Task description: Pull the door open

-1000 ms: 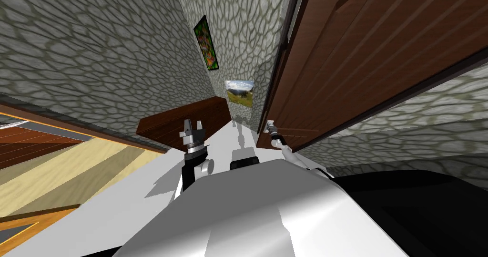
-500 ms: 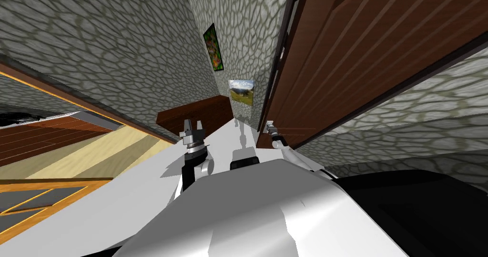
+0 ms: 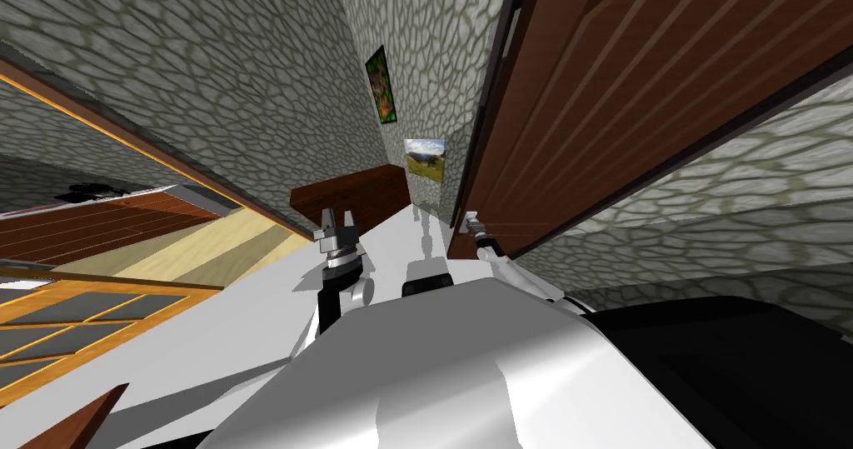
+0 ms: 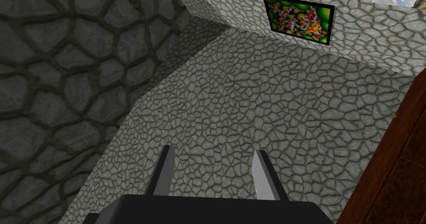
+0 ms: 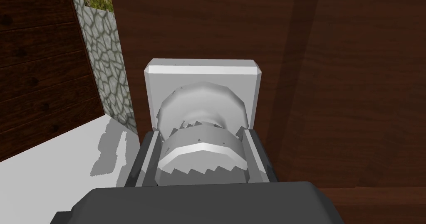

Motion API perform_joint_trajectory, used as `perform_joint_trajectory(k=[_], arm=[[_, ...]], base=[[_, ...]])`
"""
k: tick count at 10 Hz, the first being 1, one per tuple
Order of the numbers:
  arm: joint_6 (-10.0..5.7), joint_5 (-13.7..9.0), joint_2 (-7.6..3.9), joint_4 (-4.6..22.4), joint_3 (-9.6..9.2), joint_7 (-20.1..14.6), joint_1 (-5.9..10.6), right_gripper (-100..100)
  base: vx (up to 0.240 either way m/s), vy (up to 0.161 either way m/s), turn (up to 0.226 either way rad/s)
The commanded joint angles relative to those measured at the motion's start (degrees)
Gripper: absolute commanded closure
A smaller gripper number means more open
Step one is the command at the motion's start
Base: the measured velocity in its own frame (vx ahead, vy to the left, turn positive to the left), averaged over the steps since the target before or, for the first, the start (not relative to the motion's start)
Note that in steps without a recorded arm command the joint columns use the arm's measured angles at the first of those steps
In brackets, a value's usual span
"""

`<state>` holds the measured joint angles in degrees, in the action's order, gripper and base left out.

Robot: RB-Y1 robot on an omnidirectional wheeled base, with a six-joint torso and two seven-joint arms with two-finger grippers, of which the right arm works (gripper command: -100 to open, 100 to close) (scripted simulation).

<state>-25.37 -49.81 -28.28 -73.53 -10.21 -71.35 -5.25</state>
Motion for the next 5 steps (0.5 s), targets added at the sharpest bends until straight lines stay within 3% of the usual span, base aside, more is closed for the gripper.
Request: perform_joint_trajectory(k=[1,5], arm=[[-0.55,0.08,-1.0,-0.7,-1.1,-0.99,-0.67,100],[-1.84,0.24,-3.53,-2.14,-3.6,-3.29,-1.96,100]], base=[[-0.209,-0.053,0.096],[-0.204,-0.075,0.12]])
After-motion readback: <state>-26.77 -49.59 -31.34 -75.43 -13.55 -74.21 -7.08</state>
